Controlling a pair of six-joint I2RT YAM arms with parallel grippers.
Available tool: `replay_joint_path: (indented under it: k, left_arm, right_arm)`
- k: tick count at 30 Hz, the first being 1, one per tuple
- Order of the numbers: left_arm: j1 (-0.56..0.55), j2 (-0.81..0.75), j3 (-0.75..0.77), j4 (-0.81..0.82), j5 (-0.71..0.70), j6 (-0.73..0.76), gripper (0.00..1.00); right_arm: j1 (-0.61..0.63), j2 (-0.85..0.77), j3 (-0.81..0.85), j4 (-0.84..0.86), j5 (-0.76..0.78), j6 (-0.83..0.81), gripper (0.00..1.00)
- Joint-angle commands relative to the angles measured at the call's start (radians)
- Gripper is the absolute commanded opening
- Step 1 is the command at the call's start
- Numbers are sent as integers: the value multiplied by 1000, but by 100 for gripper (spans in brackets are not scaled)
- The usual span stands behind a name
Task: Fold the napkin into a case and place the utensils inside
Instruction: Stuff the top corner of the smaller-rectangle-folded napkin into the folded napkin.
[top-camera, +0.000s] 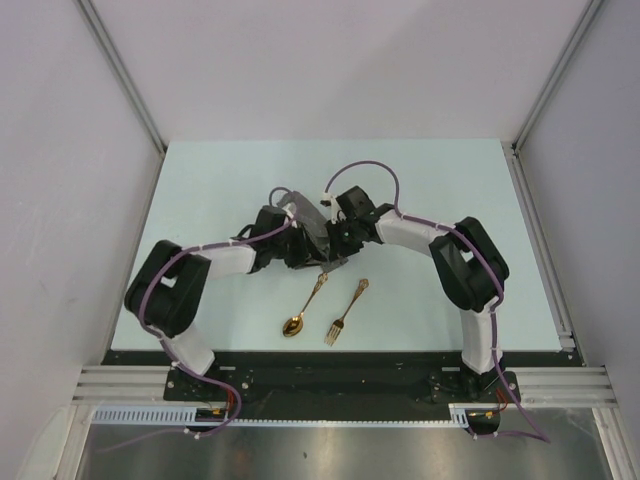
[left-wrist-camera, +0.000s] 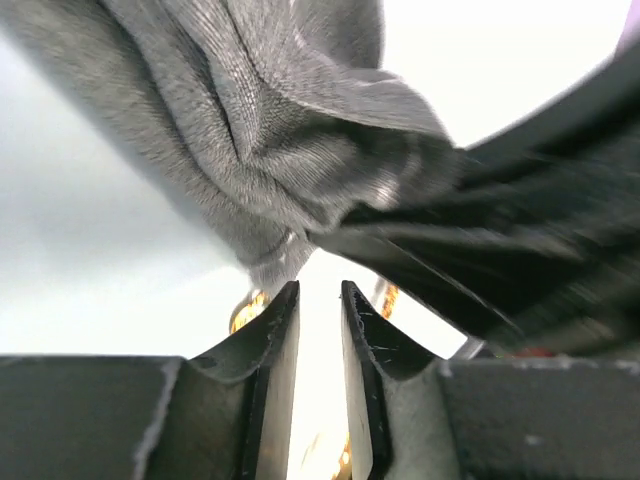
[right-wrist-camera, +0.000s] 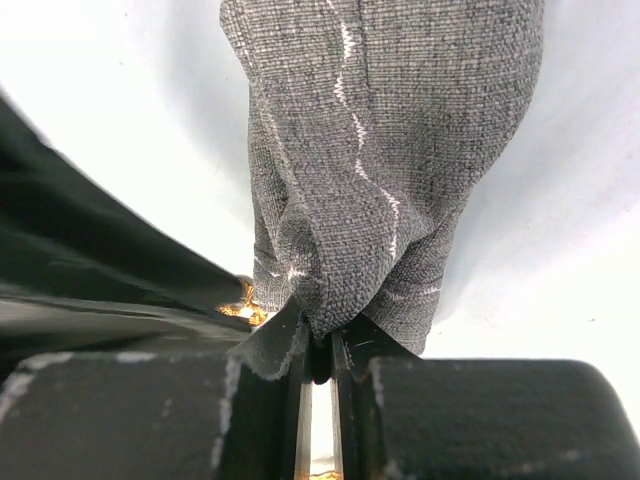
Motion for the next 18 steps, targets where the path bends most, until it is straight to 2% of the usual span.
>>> replay_joint_path:
  k: [1, 4, 7, 12, 15, 18]
  left_arm:
    - [85, -161, -20, -40, 37, 58, 26]
    - [144, -200, 22, -62, 26, 49, 22]
    - [181, -163, 100, -19, 46, -11, 18]
    - [180, 41, 267, 90, 117, -109, 14]
    - [169, 154, 382, 52, 150, -117, 13]
    - [157, 216, 419, 29, 177, -99, 13]
  right_arm:
    - [0, 20, -40, 25, 10, 9, 8]
    - [-2, 11, -52, 41, 4, 12, 8]
    - [0, 6, -62, 58, -5, 18, 9]
    - [0, 7, -65, 59, -4, 20, 10]
    - [0, 7, -65, 59, -1, 18, 10]
    - [-2, 4, -63, 58, 1, 19, 10]
